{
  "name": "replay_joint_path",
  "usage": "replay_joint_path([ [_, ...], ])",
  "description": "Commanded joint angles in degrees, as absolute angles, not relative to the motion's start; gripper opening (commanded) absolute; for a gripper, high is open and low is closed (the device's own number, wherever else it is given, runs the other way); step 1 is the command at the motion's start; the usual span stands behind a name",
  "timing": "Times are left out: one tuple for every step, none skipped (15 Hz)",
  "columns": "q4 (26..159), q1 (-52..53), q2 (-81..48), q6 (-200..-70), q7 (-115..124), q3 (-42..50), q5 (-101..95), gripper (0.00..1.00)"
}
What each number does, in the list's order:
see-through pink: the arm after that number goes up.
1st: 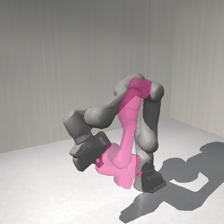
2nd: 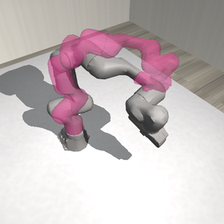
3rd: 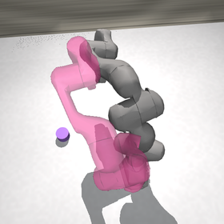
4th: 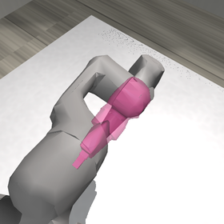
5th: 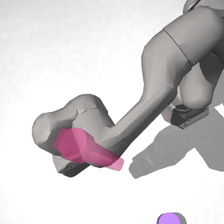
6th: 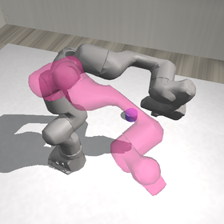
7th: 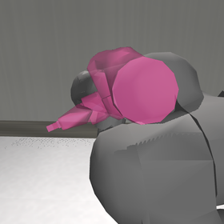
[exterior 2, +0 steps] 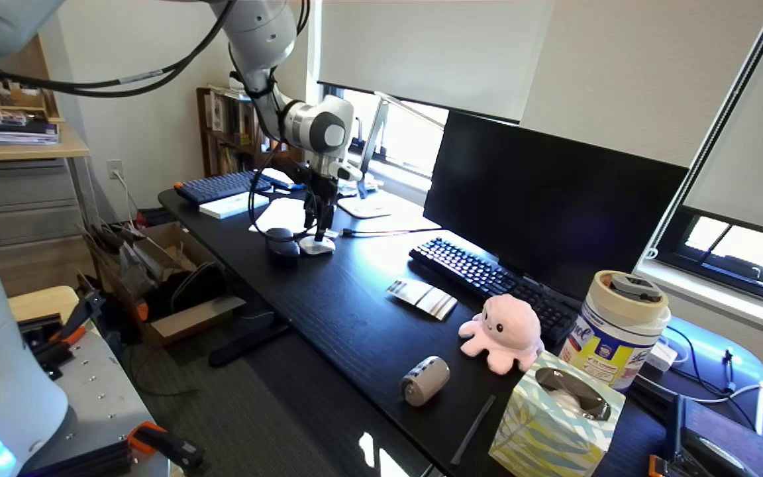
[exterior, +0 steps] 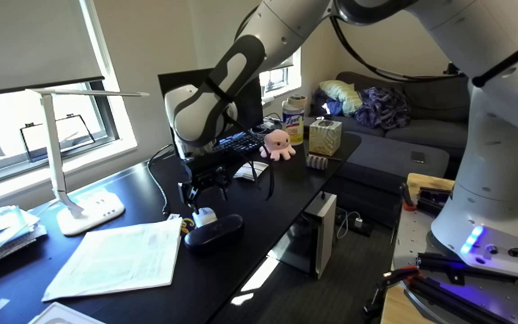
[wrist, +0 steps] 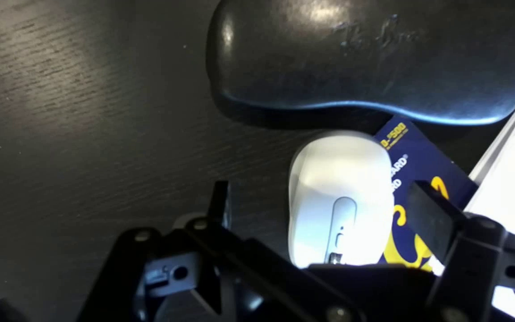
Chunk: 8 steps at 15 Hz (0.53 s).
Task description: Move the white mouse next to the coloured box
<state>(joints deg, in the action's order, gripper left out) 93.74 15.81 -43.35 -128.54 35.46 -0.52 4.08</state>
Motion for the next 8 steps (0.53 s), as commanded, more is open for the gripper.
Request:
replay_joint_path([
  [97.1, 14.2, -43.3, -134.9, 32.1, -1.5, 5.6, 1.0],
  [97.4, 13.8, -43.7, -136.5, 31.6, -1.9, 6.4, 1.0],
  [97.6, 13.6, -44.1, -137.8, 31.7, -2.1, 7.1, 1.0],
  [97.8, 13.4, -44.5, -139.0, 32.0, -2.4, 8.2, 1.0],
  [98.1, 13.5, -44.7, -139.7, 32.7, -2.4, 8.8, 1.0],
  [98.3, 13.7, -44.9, -140.6, 33.2, -2.5, 9.6, 1.0],
  [98.7, 13.9, -44.8, -141.7, 33.4, -2.4, 10.1, 1.0],
  [98.7, 14.2, -44.9, -142.0, 33.9, -2.3, 10.5, 1.0],
])
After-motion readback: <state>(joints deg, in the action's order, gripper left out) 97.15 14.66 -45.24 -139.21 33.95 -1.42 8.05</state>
